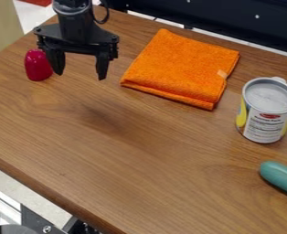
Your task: Move the orange cloth to the bottom side of the table
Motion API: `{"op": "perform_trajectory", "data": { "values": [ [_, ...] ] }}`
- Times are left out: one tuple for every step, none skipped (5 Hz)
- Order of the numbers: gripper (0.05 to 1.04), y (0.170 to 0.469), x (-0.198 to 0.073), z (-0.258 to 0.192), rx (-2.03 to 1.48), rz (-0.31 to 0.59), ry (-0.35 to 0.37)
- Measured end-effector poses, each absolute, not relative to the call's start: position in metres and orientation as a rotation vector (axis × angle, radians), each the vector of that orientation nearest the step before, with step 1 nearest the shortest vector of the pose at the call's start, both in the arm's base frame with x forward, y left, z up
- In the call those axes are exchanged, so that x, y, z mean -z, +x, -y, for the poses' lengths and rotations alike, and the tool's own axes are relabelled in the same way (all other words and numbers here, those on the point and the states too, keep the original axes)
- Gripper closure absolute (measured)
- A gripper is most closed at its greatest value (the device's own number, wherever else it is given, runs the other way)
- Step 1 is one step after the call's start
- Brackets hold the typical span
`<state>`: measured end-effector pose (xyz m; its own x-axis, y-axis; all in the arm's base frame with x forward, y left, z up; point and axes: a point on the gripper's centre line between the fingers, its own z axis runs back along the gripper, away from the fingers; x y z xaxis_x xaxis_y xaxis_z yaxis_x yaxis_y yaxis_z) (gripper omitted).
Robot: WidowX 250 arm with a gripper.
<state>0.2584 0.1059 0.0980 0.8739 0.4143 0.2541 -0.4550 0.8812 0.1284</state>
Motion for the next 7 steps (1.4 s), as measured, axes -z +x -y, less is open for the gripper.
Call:
{"op": "perform_trajectory", "data": {
  "values": [
    [0.085, 0.256, -0.091, -0.105, -0.471, 0.192, 0.182],
    [0.085, 0.265, -0.087, -0.097, -0.645, 0.152, 0.156],
    [0.085, 0.284, -0.092, -0.082, -0.717, 0.13, 0.129],
    [0.085, 0.31, -0.093, -0.063, -0.834, 0.133, 0.106],
    [0.133, 0.337, -0.094, -0.044, -0.885, 0.152, 0.068],
    [0.392, 0.362, -0.094, -0.028, -0.941, 0.193, 0.068],
    [0.679, 0.384, -0.091, -0.013, -1.001, 0.232, 0.044]
  ]
}}
